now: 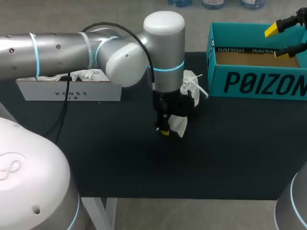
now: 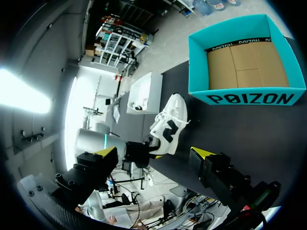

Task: Take the shoe out of the shoebox, open the shoe tongue, remove and reinsert the insole, then place the shoe into the shoebox

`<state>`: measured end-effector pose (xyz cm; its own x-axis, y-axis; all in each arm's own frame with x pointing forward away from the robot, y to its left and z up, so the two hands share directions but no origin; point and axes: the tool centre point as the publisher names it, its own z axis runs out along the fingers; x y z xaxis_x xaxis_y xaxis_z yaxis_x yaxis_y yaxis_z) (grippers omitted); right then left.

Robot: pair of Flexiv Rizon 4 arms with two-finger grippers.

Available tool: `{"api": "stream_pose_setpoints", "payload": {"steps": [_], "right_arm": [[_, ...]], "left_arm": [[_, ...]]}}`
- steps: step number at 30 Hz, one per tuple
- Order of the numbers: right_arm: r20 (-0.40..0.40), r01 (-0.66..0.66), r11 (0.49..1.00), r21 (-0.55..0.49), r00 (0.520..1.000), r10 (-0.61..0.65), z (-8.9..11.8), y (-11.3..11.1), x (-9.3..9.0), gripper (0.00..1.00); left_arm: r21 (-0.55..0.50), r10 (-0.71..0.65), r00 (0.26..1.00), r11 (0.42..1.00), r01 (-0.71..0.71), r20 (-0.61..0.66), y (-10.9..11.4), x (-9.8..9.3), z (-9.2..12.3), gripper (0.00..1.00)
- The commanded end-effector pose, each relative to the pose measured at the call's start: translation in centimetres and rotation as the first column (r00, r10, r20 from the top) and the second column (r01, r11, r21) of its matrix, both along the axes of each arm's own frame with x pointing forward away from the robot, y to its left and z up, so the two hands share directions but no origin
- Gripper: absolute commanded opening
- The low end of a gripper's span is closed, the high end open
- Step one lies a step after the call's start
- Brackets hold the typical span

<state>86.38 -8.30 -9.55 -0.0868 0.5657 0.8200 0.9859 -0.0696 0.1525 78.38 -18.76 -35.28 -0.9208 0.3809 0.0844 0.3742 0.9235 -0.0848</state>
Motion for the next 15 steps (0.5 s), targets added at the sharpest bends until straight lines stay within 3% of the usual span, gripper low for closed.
{"api": "stream_pose_setpoints", "payload": {"steps": [1,4,6,15], "right_arm": [[0.000,0.002,1.000,-0.002,1.000,-0.002,0.0,0.0,-0.1,1.00],[0.000,0.002,1.000,-0.002,1.000,-0.002,0.0,0.0,-0.1,1.00],[0.000,0.002,1.000,-0.002,1.000,-0.002,0.0,0.0,-0.1,1.00],[0.000,0.002,1.000,-0.002,1.000,-0.002,0.0,0.0,-0.1,1.00]], "left_arm": [[-0.016,-0.105,0.994,0.994,0.104,-0.013,5.8,-0.6,6.6,0.00],[0.020,-0.295,0.948,0.954,0.299,-0.123,8.1,0.1,8.2,0.00],[-0.022,-0.465,0.865,0.883,0.469,-0.188,9.0,0.5,8.3,0.00],[-0.022,-0.465,0.865,0.883,0.469,-0.188,9.0,0.5,8.3,0.00]]}}
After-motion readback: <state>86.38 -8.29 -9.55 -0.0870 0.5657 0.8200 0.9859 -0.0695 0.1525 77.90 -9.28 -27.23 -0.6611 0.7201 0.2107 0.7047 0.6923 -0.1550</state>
